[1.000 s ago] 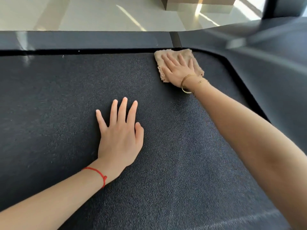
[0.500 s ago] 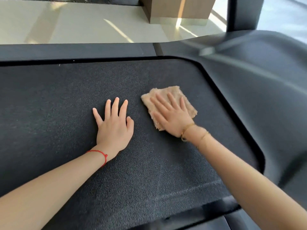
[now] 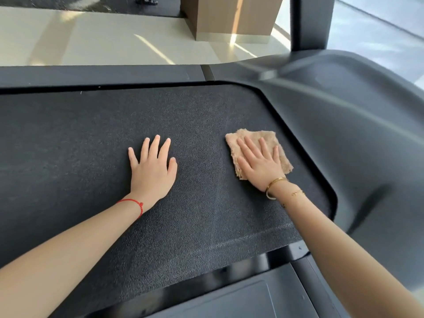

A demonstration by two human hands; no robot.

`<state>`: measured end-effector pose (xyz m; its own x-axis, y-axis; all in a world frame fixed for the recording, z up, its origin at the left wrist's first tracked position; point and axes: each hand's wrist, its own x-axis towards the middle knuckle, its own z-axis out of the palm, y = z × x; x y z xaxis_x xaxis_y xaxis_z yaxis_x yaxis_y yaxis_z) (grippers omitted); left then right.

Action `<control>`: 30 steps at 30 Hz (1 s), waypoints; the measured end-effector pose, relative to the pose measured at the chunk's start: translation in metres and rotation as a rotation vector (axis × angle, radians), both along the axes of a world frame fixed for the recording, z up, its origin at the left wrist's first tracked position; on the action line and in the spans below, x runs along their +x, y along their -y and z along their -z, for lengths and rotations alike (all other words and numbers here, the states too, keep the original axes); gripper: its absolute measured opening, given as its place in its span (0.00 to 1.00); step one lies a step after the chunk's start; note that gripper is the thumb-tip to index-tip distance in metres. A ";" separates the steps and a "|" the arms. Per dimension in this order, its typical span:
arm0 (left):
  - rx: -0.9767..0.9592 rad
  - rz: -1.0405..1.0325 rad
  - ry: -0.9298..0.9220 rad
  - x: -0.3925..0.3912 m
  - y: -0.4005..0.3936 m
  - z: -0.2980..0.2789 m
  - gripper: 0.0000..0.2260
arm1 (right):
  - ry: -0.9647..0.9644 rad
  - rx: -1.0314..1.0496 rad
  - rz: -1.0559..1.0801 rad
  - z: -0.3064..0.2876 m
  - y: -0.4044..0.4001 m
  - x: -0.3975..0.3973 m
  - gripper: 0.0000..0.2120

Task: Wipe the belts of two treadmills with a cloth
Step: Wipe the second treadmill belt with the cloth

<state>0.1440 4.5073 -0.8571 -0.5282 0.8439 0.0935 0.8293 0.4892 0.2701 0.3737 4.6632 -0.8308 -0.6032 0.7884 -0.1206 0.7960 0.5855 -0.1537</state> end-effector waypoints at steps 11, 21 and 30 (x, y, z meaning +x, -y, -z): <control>0.042 0.088 -0.016 0.006 0.053 0.003 0.25 | -0.018 0.018 -0.092 0.003 0.081 0.087 0.25; 0.026 0.111 -0.009 0.001 0.088 0.001 0.25 | 0.008 -0.011 -0.239 0.002 0.145 0.049 0.26; -0.024 -0.044 0.012 -0.017 0.144 -0.001 0.24 | -0.030 0.025 -0.402 0.009 0.111 -0.023 0.26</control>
